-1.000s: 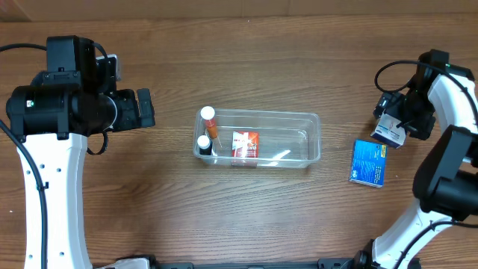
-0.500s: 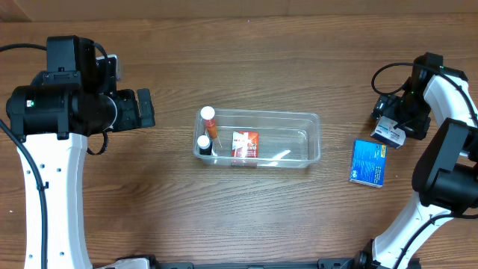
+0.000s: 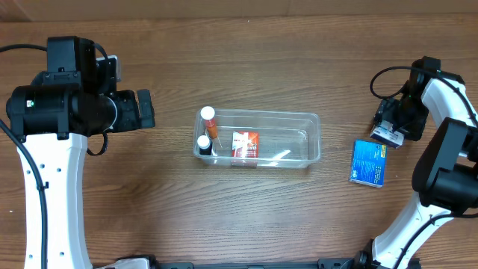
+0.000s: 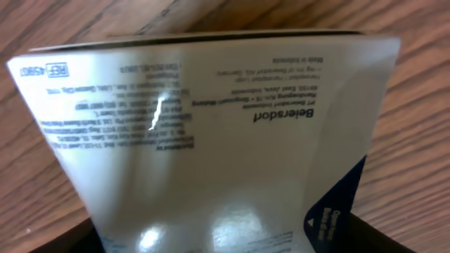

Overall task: Pack container
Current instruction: 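Lift the white box and carry it over the container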

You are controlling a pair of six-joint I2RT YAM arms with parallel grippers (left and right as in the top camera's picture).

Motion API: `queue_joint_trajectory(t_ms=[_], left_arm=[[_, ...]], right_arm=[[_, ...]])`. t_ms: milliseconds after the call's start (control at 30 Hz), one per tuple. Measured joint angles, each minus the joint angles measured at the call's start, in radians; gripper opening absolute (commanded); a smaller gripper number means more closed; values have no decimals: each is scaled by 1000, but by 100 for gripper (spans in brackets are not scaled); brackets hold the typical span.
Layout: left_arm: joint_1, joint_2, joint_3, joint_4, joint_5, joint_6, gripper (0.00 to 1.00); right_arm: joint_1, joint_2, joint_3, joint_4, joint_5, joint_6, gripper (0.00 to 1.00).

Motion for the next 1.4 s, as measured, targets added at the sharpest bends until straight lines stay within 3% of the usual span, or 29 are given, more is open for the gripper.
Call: queue_joint_trajectory(t_ms=[67,433,667,833,967,1133,1400], left_arm=[[0,0,0,0,0,0,100],[0,0,0,4,0,0,100],[0,0,0,7,0,0,100],[0,0,0,8,0,0,100],[0,0,0,8,0,0,100],[0,0,0,8,0,0,100],[0,0,-1,8,0,0,100]], right_arm=[[-3,-3,2,-2,-2,-1,59],[-3,-21,199,-175,1,26,58],[62,-305,279,-369,-48,64,58],[286,-555,292,-483,-93,101,58],[484,-624,292,-501,-103,159,57],[725,-595,271,-451,-90,273,58],[849,-475,-45,-198,-59,411,58]])
